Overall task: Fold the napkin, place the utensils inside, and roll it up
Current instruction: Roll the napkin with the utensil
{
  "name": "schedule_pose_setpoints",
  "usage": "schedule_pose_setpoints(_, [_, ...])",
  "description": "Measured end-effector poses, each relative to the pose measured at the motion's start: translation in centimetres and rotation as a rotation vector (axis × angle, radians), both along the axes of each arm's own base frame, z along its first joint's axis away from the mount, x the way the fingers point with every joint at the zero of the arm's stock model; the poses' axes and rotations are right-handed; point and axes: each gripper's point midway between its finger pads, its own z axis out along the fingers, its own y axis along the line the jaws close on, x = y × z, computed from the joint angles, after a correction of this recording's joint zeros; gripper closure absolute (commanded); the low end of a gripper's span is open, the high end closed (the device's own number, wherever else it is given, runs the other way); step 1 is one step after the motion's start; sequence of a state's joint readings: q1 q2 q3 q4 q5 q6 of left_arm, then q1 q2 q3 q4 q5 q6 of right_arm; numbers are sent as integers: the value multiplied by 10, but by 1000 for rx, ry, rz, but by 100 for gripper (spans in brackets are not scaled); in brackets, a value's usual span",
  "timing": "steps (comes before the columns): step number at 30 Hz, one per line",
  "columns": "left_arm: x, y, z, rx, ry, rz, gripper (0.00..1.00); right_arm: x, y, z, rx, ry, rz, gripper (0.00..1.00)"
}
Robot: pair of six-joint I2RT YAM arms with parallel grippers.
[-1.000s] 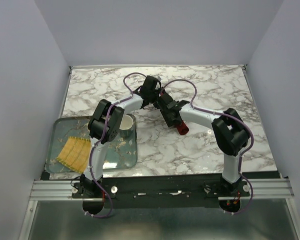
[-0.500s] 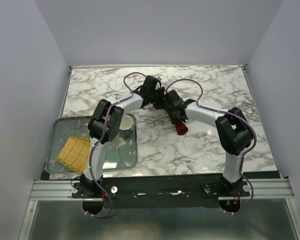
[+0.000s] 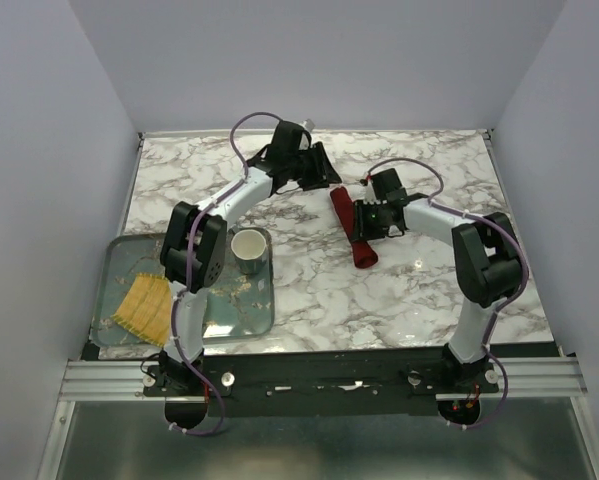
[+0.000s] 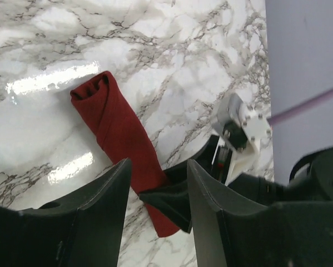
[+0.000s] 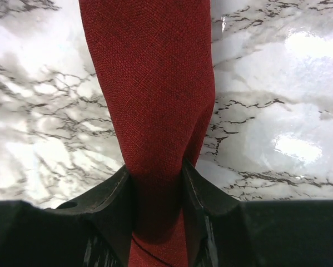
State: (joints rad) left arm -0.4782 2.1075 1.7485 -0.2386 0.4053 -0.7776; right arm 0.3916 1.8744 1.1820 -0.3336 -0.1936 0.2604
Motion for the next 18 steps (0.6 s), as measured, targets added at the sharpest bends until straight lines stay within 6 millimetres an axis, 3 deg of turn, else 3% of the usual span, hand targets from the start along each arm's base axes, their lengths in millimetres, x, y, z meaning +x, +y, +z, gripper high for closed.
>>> schedule_pose_setpoints(4, [-17,4,3,25,-15,-29,46,0,1,2,137,41,-21,56])
schedule_pose_setpoints(8, [-38,4,-17,89,12,-55,46,-2,3,4,279,80,-40,55])
schedule_pose_setpoints(12, [-62,-9,-36,171,34,-90,48,-5,10,5,381,122,-41,54])
schedule_pose_setpoints(18, [-85,-30,-46,266,8,-108,48,-11,15,5,496,168,-47,53])
